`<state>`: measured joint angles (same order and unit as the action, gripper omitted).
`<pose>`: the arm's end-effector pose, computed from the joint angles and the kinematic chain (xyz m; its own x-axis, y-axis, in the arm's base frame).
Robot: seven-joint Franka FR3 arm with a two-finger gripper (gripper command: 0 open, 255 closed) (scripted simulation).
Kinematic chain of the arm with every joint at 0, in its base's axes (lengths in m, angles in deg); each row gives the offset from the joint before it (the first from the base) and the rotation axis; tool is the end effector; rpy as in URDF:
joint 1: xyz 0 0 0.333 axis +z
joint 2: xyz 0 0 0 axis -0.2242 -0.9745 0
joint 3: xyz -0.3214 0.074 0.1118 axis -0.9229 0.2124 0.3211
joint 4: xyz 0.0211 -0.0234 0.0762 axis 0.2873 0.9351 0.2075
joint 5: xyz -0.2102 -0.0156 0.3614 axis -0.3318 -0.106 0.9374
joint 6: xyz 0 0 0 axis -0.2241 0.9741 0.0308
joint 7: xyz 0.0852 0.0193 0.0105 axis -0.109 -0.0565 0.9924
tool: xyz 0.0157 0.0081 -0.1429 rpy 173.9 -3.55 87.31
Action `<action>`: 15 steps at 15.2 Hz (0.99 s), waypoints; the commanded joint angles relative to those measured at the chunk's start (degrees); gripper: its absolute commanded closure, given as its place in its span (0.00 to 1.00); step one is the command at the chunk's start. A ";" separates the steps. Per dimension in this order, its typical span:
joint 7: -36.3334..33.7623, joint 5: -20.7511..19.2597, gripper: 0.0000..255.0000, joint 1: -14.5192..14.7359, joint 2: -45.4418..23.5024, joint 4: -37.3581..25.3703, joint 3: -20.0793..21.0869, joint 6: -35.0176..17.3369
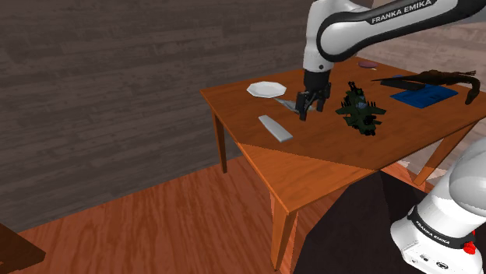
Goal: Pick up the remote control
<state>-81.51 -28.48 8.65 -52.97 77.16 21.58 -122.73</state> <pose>0.4552 0.0448 0.4532 0.9948 -0.0742 -0.0693 -0.0737 -0.9972 0.0094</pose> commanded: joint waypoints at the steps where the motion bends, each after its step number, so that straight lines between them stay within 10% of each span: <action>1: -2.18 -0.43 0.00 -0.33 -4.54 -1.98 0.67 -3.10; 15: -13.84 -6.03 0.00 -1.09 -32.85 -22.48 0.16 -13.42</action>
<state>-94.79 -34.25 7.49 -84.49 55.78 21.87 -135.75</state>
